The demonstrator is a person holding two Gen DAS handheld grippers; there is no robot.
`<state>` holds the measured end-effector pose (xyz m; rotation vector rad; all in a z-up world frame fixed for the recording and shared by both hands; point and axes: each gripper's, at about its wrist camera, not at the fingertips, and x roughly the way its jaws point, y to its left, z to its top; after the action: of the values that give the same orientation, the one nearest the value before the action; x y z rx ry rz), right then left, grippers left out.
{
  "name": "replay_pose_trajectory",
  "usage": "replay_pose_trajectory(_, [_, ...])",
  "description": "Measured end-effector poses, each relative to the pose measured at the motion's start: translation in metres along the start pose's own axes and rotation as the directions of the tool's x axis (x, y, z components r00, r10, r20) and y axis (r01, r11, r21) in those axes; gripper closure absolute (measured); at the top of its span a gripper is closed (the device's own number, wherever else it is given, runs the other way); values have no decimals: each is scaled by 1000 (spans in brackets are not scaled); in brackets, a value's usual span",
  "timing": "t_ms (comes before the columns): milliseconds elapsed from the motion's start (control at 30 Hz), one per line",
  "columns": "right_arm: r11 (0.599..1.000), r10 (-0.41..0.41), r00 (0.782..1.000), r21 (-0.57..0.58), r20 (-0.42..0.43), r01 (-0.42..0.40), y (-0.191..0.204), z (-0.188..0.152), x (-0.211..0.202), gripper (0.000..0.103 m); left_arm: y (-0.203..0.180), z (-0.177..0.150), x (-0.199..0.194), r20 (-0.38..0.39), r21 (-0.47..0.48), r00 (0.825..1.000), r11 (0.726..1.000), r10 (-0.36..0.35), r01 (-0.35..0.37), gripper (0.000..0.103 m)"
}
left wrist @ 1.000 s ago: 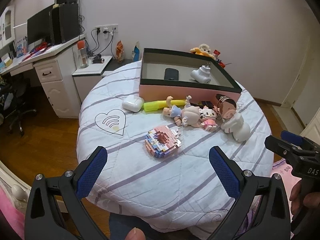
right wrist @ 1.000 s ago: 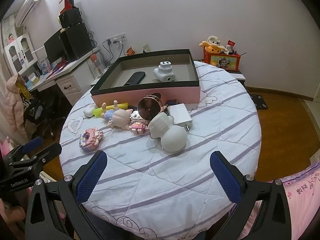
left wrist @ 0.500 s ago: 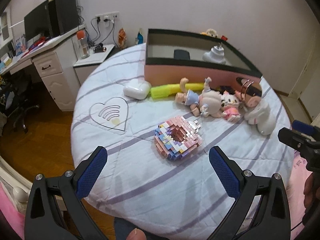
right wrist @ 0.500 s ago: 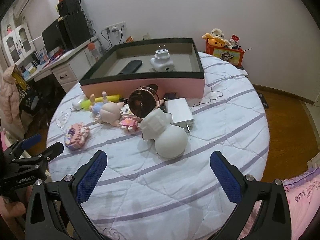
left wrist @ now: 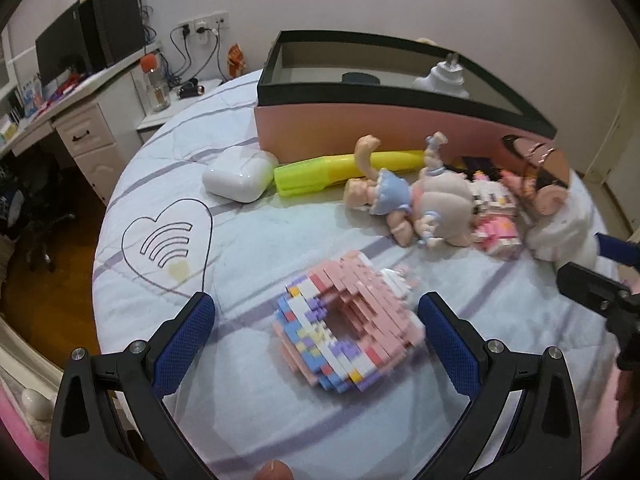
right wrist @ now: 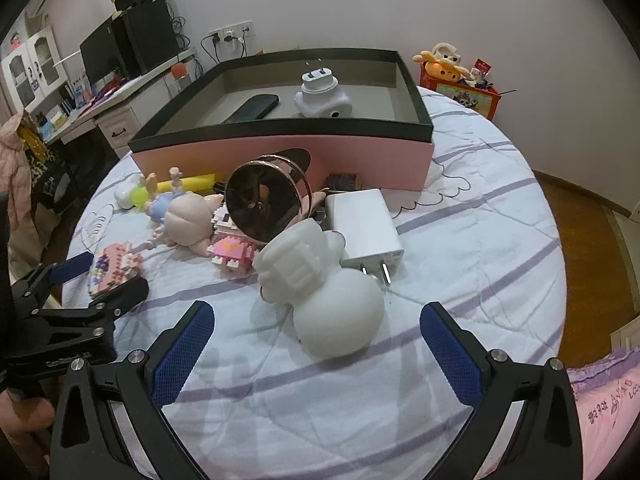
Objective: Organize rigid objects
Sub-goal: 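Grasp the block donut with the left tool while the right tool grasps the white bunny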
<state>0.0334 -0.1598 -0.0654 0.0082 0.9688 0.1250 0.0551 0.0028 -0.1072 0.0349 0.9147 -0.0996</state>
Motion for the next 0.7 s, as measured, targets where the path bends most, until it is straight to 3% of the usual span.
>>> replay_pose_trajectory(167, [1000,-10,1000,-12,-10,10,-3,3,11,12,2,1,2,28,2,1000,1000,-11,11,2])
replay_pose_trajectory(233, [1000,-17,1000,-16,-24,17,-4,2,16,30,3,1,2,33,1,999,1000,-17,17,7])
replay_pose_trajectory(300, [1000,-16,1000,-18,-24,16,-6,2,18,30,5,3,2,39,6,999,1000,-19,19,12])
replay_pose_trajectory(400, [1000,-5,1000,-14,-14,4,-5,-1,14,34,5,3,-2,54,7,998,999,-34,34,38])
replay_pose_trajectory(700, [999,28,1000,41,-4,-28,-14,-6,1,37,12,0,-12,49,-19,996,996,-81,82,40])
